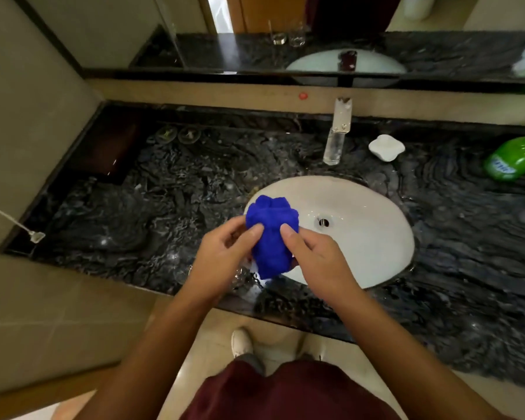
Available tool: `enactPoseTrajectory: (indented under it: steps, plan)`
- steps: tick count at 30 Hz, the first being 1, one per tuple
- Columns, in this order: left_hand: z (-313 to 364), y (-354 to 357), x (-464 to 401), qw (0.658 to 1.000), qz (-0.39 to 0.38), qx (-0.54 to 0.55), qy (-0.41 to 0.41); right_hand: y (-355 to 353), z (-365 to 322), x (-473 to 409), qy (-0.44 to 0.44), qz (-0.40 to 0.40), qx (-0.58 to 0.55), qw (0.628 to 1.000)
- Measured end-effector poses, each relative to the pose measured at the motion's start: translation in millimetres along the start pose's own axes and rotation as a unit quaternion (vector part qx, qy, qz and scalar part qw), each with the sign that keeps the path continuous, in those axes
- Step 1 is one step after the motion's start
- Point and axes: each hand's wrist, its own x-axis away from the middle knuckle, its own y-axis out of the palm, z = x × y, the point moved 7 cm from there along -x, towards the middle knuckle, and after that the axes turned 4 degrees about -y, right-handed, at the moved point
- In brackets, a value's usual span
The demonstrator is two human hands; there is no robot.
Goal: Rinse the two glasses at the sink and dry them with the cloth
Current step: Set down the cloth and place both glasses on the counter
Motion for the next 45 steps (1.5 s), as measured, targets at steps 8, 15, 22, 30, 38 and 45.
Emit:
enactPoseTrajectory:
  steps: [8,15,22,30,38,45]
  plan:
    - [13.6,-78.6,-16.0,0.995,-0.006,0.098,0.022,35.7,-2.9,-16.1,-0.045,0.123,0.078,0.988]
    - [26.0,-122.4,-34.2,0.971,-0.087,0.217,-0.047,135.3,14.1,-38.6,0.098,-0.014,-0.228,0.969]
    - [13.2,-167.5,-55.2,0.977,-0.104,0.172,-0.076,175.4,16.3,-55.9,0.109,-0.004,-0.363,0.926]
    - [7.2,-179.1,-88.8,0.972,-0.083,0.203,-0.089,185.6,22.8,-93.5,0.127,-0.095,-0.454,0.877]
    - [-31.4,-206.5,-142.4,0.990,0.000,0.080,-0.113,138.5,51.8,-130.4,0.168,-0.001,-0.283,0.944]
    - [-106.7,-213.8,-168.7,0.975,0.005,0.025,-0.219,125.1,86.0,-161.2,0.192,0.036,-0.101,0.975]
